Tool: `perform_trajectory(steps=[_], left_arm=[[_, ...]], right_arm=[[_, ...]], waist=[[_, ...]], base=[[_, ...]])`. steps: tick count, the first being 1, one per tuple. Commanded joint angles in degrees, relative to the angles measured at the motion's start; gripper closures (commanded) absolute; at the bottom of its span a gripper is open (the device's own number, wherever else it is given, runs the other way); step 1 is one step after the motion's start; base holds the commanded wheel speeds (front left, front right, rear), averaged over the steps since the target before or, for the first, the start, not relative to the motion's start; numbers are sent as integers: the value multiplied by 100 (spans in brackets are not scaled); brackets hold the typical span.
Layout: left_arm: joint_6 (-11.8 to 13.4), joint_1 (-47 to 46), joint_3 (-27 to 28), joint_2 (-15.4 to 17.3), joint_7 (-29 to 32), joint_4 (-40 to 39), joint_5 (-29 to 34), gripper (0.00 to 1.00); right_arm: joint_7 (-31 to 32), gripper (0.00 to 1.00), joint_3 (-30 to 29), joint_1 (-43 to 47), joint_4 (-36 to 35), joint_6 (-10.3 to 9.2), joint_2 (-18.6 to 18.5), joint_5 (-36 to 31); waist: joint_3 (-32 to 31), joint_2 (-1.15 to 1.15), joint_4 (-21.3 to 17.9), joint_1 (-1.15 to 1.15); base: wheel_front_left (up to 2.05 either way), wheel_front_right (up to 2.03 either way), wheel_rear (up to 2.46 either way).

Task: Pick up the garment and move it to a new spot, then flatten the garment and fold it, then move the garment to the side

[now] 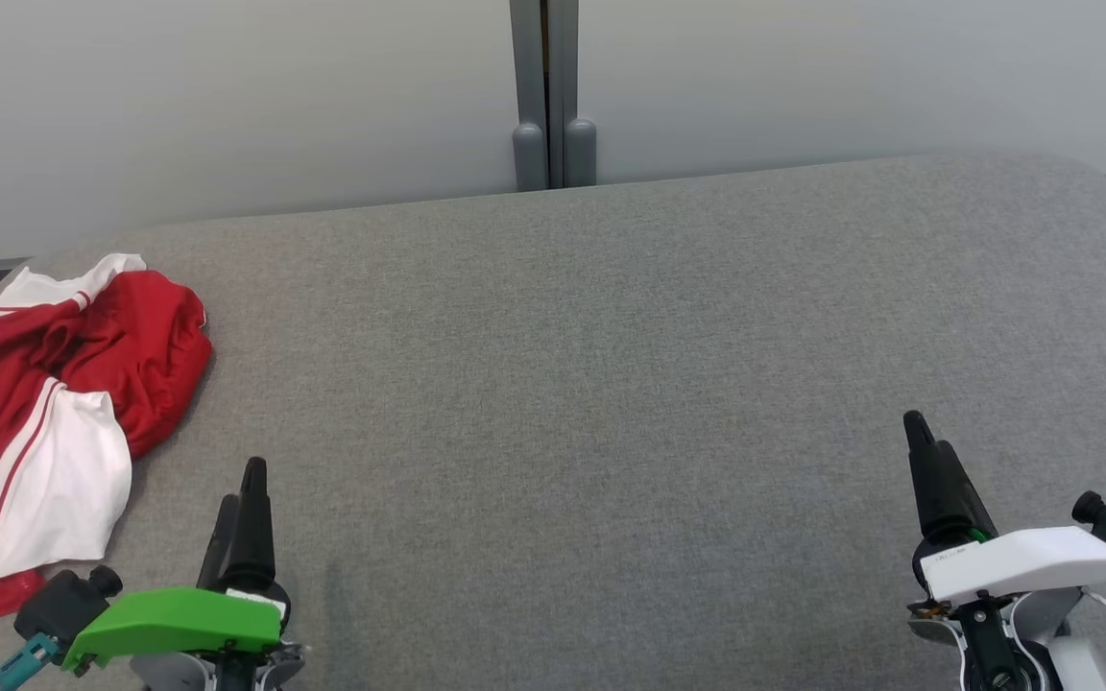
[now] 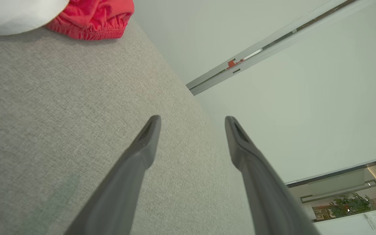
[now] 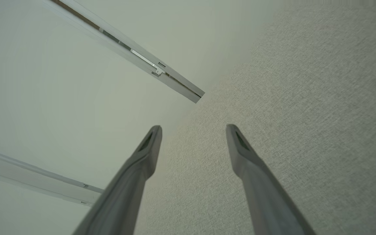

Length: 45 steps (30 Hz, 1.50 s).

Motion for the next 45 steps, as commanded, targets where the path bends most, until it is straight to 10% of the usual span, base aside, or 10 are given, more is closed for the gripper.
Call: perform_trajectory(steps=[1, 45], left_arm=[[29, -21, -29, 37, -67, -79, 317, 0], [92, 102, -145, 59, -811, 18, 3890, 0]], right_arm=[[-79, 0, 23, -49, -131, 2, -47, -307], [-824, 0, 260, 47, -318, 3, -152, -3792]], waist=[[-1, 0, -3, 0], [27, 0, -56, 0]], base=[[0, 0, 0], [0, 0, 0]])
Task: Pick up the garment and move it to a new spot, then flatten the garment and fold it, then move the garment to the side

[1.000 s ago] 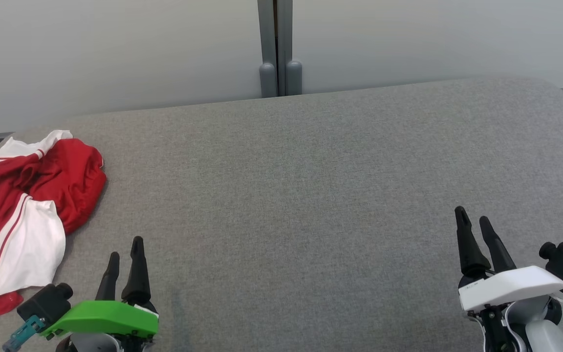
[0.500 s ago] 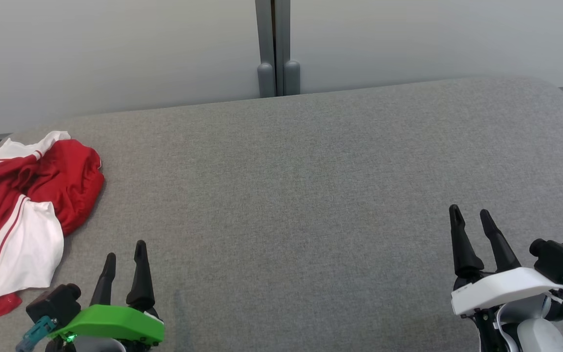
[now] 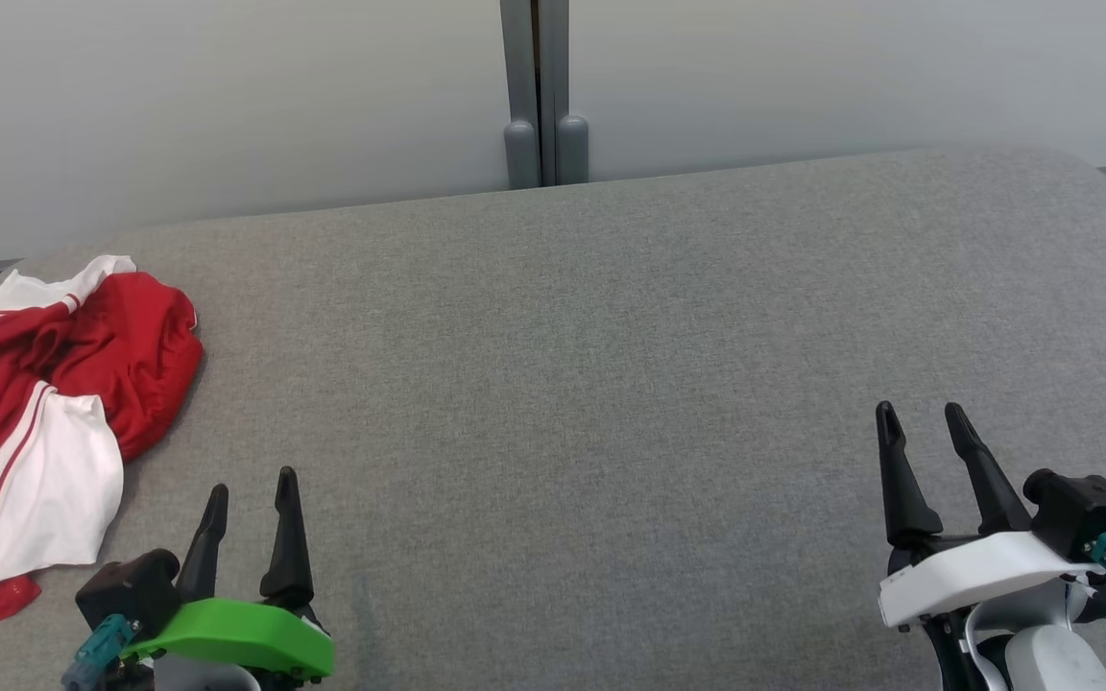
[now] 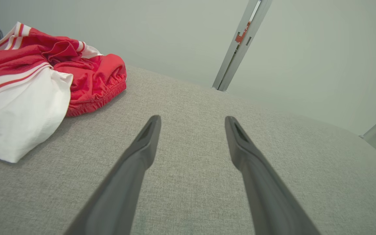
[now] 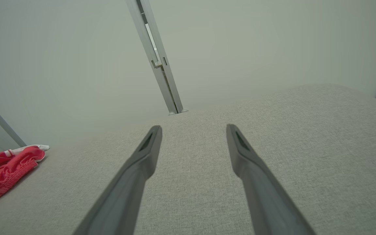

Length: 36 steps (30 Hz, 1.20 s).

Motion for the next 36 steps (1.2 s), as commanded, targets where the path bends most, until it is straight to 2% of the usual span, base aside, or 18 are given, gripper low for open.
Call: perform_trajectory(steps=[1, 17, 36], left_arm=[[5, 22, 6, 50, -58, -59, 159, 0], [-12, 103, 10, 52, -261, 11, 982, 0], [-55, 144, 4, 53, -478, 71, 1586, 0]], right_arm=[[-56, 0, 17, 9, -60, 1, -32, -180], [-266, 0, -64, 88, 90, 2, 2, -838], [-477, 0, -87, 194, 124, 1, 26, -1594]], waist=[[-2, 0, 1, 0], [-36, 0, 3, 0], [-76, 0, 5, 0]], base=[[0, 0, 0], [0, 0, 0], [0, 0, 0]])
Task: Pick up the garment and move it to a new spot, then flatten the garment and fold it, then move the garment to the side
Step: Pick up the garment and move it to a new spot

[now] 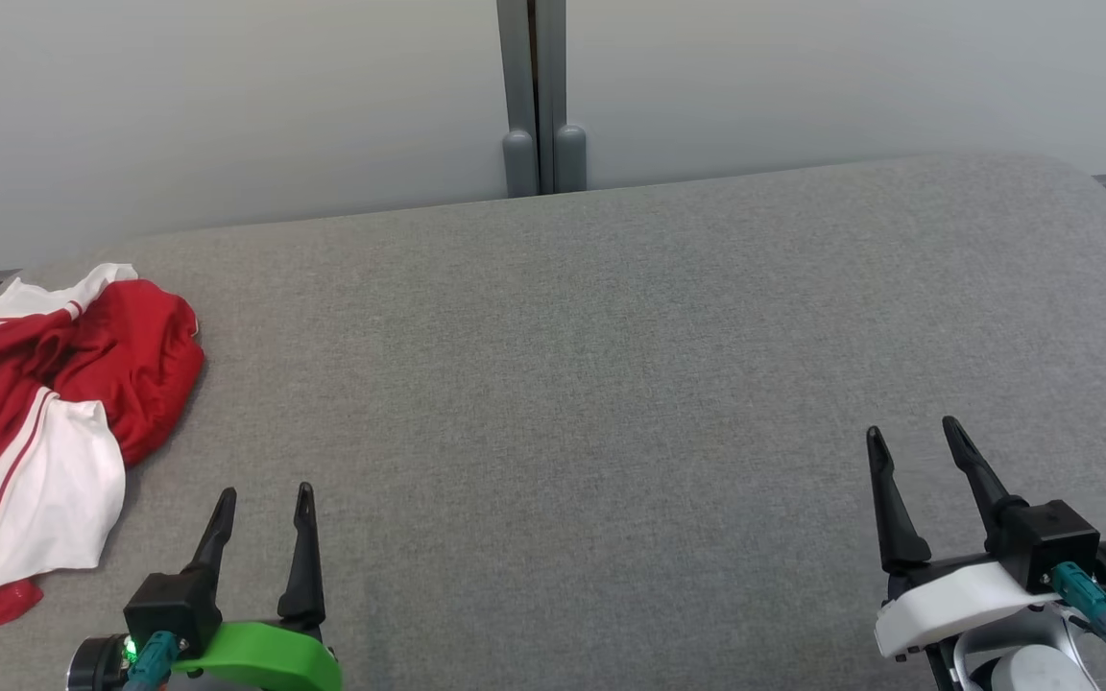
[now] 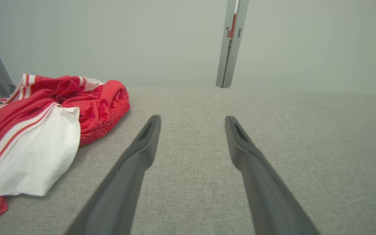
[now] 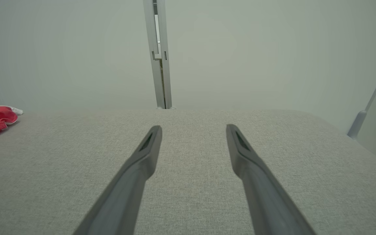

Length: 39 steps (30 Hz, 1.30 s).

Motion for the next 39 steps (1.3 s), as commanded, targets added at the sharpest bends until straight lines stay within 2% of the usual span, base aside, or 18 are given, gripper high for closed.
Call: perform_trajectory(steps=[1, 7, 18, 22, 26, 31, 34, 39], left_arm=[[-17, 16, -5, 43, -53, 4, 109, 0], [4, -16, -53, 43, -113, 50, 286, 0], [98, 156, 92, 39, -145, 94, 261, 0], [93, 206, 195, 40, -145, 118, 282, 0], [45, 226, 252, 38, -145, 150, 312, 0], [-7, -109, 308, 37, -146, 438, 171, 0], [-96, -576, 366, 48, -145, 841, -146, 0], [-177, -1847, 433, 431, 71, 1491, -576, 0]], right_arm=[[-52, 0, 2, 59, -32, 0, -12, -125], [-113, 0, 97, 111, -85, 0, -6, -350], [-144, 0, 443, 94, 41, 0, 18, -385], [-144, 0, 602, -3, 121, -1, 26, -354], [-144, 0, 705, -61, 163, -1, 32, -326], [-144, 0, 832, -148, 159, -1, 33, -282], [-144, 0, 904, -367, 96, -1, -60, -326], [-144, 0, 1084, -1014, 1, -1, -228, -432]], waist=[[2, 0, 48, 0], [-23, 0, 401, 0], [-91, 0, 1766, 0], [-91, 0, 2078, 0], [-63, 0, 2157, 0], [78, 0, 2037, 0], [454, 0, 1852, 0], [1462, 0, 1477, 0]], base=[[0, 0, 0], [0, 0, 0], [0, 0, 0], [0, 0, 0], [0, 0, 0], [0, 0, 0], [0, 0, 0], [0, 0, 0]])
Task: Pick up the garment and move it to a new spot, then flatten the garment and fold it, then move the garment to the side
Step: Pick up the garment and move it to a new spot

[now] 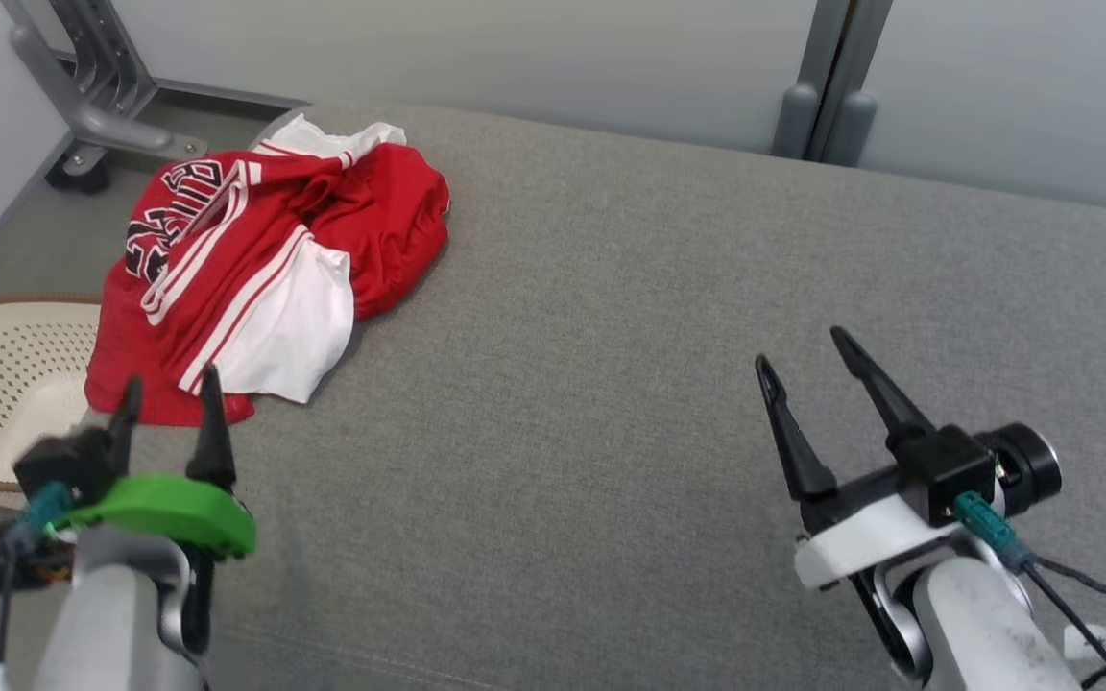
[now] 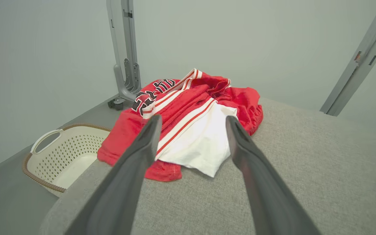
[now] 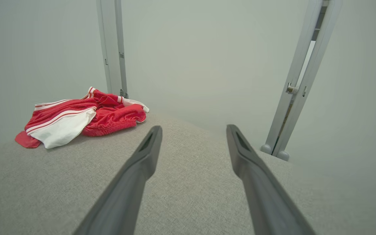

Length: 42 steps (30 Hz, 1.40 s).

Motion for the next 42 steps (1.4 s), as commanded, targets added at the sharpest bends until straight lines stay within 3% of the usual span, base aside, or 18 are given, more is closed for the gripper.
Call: perform_trajectory(steps=[1, 10, 16, 22, 23, 25, 31, 38, 42], left_arm=[[-21, -435, 1, 154, 83, 94, -80, 0], [-15, -2293, 367, 939, 1371, 1270, -761, 0], [63, -3059, 680, 1185, 1835, 2107, -1171, 0], [222, -3503, 805, 1226, 2002, 2913, -1355, 0], [256, -3524, 797, 1226, 2000, 3020, -1352, 5], [304, -3541, 762, 1207, 1955, 3245, -1320, 100], [117, -3550, 638, 1302, 1551, 3383, -1264, 100], [1, -3598, 441, 1879, 1013, 2797, -1087, 100], [-15, -3626, 201, 2183, 1111, 2181, -907, 100]], right_arm=[[-18, 0, 17, -278, -60, -2, -68, -49], [-17, 0, 131, -1073, -40, -2, -169, -160], [-18, 0, 192, -1310, -106, -2, -263, -211], [-18, 0, 178, -1439, -148, -2, -375, -231], [-17, 0, 168, -1434, -139, -2, -384, -228], [-6, 0, 139, -1380, -79, -3, -408, -225], [-4, 0, 54, -1116, 37, -4, -337, -157], [-7, 0, -21, -828, 48, -4, -171, -17], [-7, 0, -21, -606, 76, -4, -79, 72]], waist=[[1230, 0, -655, 0], [2571, 0, -1098, 0], [3034, 0, -1206, 0], [3232, 0, -1212, 0], [3227, 0, -1207, 0], [3164, 0, -1188, 0], [2707, 0, -1084, 0], [1940, 0, -1004, 0], [1537, 0, -1040, 0]], base=[[0, 0, 0], [0, 0, 0], [0, 0, 0], [0, 0, 0], [0, 0, 0], [0, 0, 0], [0, 0, 0], [0, 0, 0], [0, 0, 0]])
